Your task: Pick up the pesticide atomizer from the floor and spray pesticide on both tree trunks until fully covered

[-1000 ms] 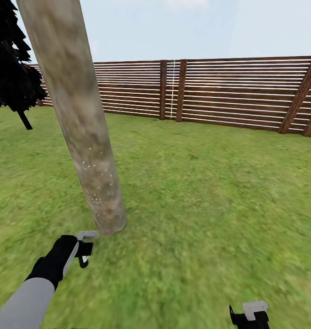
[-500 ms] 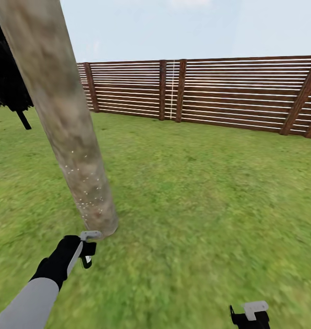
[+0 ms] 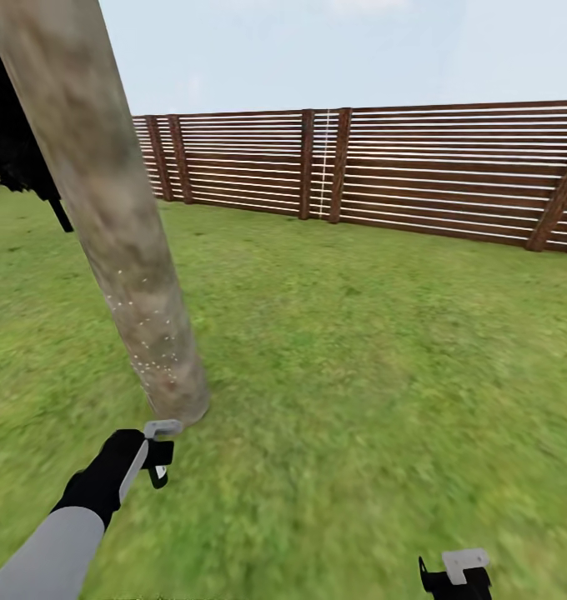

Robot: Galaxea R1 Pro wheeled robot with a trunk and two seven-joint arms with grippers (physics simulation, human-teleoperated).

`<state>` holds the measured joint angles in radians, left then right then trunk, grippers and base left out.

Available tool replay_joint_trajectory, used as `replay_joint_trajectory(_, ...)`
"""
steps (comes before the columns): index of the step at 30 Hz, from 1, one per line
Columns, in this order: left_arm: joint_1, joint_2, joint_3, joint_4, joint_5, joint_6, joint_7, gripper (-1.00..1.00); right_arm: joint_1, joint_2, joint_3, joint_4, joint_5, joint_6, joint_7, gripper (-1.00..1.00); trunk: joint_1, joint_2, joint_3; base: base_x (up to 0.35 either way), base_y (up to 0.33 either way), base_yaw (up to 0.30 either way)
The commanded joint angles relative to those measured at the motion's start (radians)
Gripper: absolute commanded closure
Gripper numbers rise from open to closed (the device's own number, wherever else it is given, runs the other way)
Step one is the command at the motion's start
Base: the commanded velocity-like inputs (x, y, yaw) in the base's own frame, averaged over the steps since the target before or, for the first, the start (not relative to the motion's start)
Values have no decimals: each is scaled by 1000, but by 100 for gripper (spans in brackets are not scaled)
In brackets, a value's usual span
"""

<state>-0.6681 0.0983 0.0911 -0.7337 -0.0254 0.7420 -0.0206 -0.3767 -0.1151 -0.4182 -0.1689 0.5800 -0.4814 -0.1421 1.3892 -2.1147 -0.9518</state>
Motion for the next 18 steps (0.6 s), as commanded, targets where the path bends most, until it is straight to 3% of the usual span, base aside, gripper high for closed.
replay_joint_trajectory(1,-1,0,1,-1,-5,5,4,100,-1,0,-5,2,11,-3,-5,-100,0,0,-1,128,-261,276)
replay_joint_trajectory(13,0,-2,-1,-1,-8,1,4,100,-1,0,-5,1,11,-3,-5,-100,0,0,-1,227,-202,276)
replay_joint_trajectory(18,1,-2,-2,-1,-7,-20,4,100,-1,0,-5,1,11,-3,-5,-100,0,0,-1,187,-221,60)
